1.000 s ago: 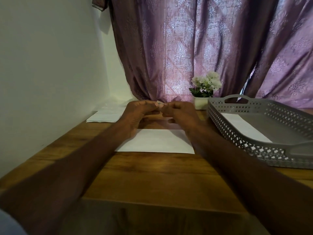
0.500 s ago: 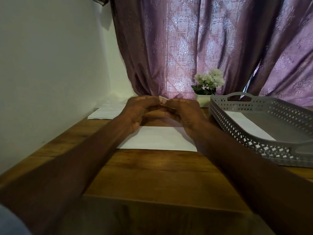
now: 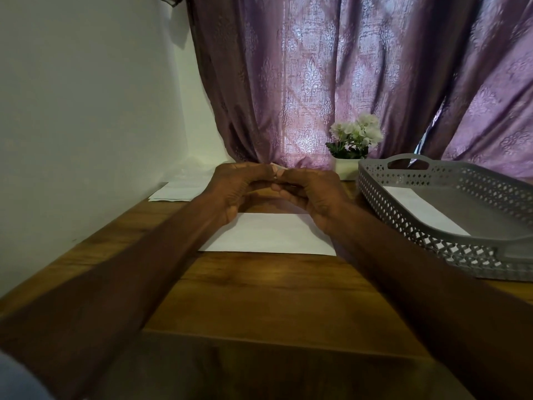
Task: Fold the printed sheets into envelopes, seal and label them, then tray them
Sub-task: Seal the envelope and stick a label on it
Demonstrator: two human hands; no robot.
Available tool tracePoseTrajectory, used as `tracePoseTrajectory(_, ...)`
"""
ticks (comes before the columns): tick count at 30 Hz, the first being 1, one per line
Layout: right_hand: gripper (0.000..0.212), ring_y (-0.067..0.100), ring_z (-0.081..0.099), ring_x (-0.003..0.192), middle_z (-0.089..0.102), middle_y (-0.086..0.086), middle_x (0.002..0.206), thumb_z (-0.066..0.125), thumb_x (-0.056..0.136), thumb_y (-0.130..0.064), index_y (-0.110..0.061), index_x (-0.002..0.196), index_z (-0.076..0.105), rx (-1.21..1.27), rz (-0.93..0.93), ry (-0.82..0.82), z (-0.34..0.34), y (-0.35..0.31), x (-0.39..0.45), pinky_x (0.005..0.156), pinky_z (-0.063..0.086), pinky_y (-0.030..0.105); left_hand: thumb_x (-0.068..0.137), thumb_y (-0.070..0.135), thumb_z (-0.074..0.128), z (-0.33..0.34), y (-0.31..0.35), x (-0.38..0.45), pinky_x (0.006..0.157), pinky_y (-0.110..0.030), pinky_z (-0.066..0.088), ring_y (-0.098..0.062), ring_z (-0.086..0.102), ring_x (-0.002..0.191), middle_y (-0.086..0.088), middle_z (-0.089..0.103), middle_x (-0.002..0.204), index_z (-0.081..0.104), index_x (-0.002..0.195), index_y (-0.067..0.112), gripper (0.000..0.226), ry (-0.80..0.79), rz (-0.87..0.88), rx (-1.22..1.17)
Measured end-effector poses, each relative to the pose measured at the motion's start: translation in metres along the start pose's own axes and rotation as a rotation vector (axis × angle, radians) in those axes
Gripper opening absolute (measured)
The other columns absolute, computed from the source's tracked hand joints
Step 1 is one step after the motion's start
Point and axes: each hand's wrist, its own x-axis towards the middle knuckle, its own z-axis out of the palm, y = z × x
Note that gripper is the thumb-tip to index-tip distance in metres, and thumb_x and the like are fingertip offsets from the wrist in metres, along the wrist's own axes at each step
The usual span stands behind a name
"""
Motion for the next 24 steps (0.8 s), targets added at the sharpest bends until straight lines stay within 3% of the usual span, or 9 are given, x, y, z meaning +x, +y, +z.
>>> tracePoseTrajectory(7,0.030,0.029,0.077,0.082,0.077,0.022,0.093,0.078,0.080,0.003,0.010,0.108,0.071,-0.014,0.001,-0.003,-0.0026,0.0025,0.0035,0.078,0.064,0.034,0.082,0.012,0.084,0.0007,0.0011,-0.0015,0.062,-0.030,0.063,-0.023,0.078,0.074,-0.011,0.080,0.088,0.078,0.095,0.008,0.015,0.003,-0.008,0.001)
tracePoseTrajectory(12,0.028,0.028,0.076,0.081,0.077,0.023,0.094,0.077,0.081,0.002,0.009,0.108,0.072,-0.018,0.008,-0.007,-0.0032,0.0029,0.0038,0.076,0.064,0.032,0.081,0.013,0.086,-0.0014,-0.0001,0.0003,0.073,-0.036,0.065,-0.029,0.079,0.083,-0.016,0.080,0.095,0.078,0.102,0.003,0.025,0.016,-0.007,0.033)
tracePoseTrajectory(21,0.027,0.028,0.076,0.090,0.077,0.021,0.096,0.077,0.085,-0.006,0.006,0.109,0.073,-0.016,0.041,-0.053,-0.0031,0.0016,0.0033,0.083,0.063,0.033,0.081,0.023,0.086,-0.0018,-0.0019,0.0035,0.059,-0.021,0.059,-0.016,0.077,0.067,-0.007,0.080,0.080,0.077,0.085,0.010,0.016,0.060,0.052,0.151)
tracePoseTrajectory(24,0.023,0.024,0.076,0.092,0.078,0.019,0.096,0.076,0.087,-0.009,0.003,0.106,0.075,-0.030,0.053,-0.066,-0.0040,0.0007,0.0025,0.089,0.061,0.034,0.080,0.028,0.087,-0.0027,-0.0027,0.0044,0.064,-0.023,0.061,-0.016,0.076,0.068,-0.008,0.080,0.080,0.078,0.085,0.008,0.022,0.057,0.078,0.192)
